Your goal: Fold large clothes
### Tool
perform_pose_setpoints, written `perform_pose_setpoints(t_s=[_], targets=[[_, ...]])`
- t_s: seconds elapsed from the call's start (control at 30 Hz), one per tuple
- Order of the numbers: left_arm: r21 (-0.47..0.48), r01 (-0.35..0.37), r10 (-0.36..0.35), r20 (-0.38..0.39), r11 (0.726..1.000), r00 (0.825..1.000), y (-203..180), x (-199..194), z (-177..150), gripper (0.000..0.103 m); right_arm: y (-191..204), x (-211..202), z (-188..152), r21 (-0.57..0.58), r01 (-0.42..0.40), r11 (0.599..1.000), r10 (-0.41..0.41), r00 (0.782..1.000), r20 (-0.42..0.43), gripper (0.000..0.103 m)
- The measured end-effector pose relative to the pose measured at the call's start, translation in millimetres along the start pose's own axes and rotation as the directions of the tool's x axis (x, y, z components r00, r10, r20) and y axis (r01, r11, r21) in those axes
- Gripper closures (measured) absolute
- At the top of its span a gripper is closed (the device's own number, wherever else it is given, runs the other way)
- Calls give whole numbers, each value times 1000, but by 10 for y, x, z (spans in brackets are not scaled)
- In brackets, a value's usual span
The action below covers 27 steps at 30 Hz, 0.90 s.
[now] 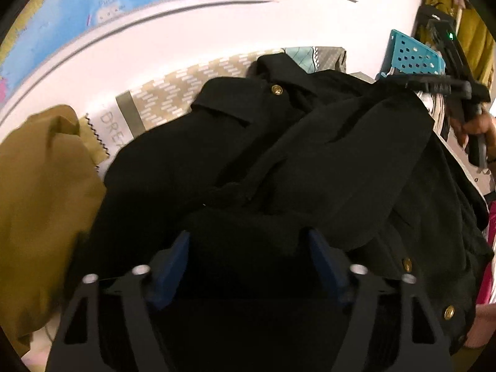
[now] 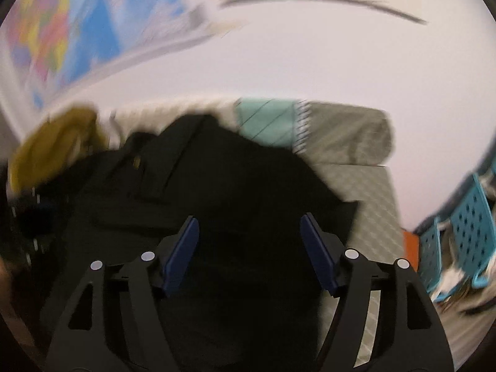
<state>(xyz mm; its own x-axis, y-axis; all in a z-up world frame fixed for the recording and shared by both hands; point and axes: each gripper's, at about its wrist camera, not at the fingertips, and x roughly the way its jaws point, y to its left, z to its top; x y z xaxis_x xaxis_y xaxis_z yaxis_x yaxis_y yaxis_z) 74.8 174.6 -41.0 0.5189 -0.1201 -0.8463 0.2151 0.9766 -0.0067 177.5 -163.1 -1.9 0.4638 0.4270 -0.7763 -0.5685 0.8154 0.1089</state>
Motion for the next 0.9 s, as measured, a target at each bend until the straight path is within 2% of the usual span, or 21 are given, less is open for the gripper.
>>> perform_pose_setpoints(t_s=[0.03,0.1,0.2,0.27,0.33,0.37,0.4,0.47,0.5,0.57,0.7,0.73,0.77,0.9], targets=[[-4,0,0,4,1000,1000,3,7,13,47,71,108,4,-36,-2,999,1,1000,-30,35],[-13,-9,9,17,1000,1000,15,-12,34,66,178,263,21,-88,3,996,-9,998,-69,35],[-28,-19,20,38,999,999,37,-89,67,75,299,447,58,-144,-1,990,-14,994,-104,36],[-32,-28,29,51,999,998,51,-131,82,77,337,553,69,-157,-14,988,-8,991,-136,44],[-36,-22,24,58,999,998,76,-156,85,78,396,601,57,-190,-23,982,-7,988,-154,73],[-37,-19,21,61,999,998,81,-167,77,78,425,590,50,-207,-22,978,-10,989,-151,77],[-36,-15,17,65,999,998,79,-179,63,77,466,567,51,-236,-6,972,-30,989,-145,97],[-17,-8,9,75,1000,997,59,-209,27,75,484,473,76,-230,-9,973,-20,992,-124,99],[-10,-6,6,80,1000,997,46,-225,3,70,480,404,97,-226,-7,974,-17,995,-102,99],[5,-5,4,86,1000,996,29,-244,-38,65,436,251,146,-200,-36,979,24,998,-62,99],[27,8,-9,72,1000,997,13,-219,-124,53,432,12,253,-177,-60,982,64,998,14,99],[29,8,-9,66,1000,998,16,-201,-132,52,445,1,279,-174,-59,983,63,998,19,99],[26,10,-11,63,1000,998,22,-185,-135,52,472,-11,309,-178,-56,982,62,998,27,99],[-13,-34,35,87,999,996,84,-195,-70,71,564,-53,522,-162,-65,985,81,992,92,100]])
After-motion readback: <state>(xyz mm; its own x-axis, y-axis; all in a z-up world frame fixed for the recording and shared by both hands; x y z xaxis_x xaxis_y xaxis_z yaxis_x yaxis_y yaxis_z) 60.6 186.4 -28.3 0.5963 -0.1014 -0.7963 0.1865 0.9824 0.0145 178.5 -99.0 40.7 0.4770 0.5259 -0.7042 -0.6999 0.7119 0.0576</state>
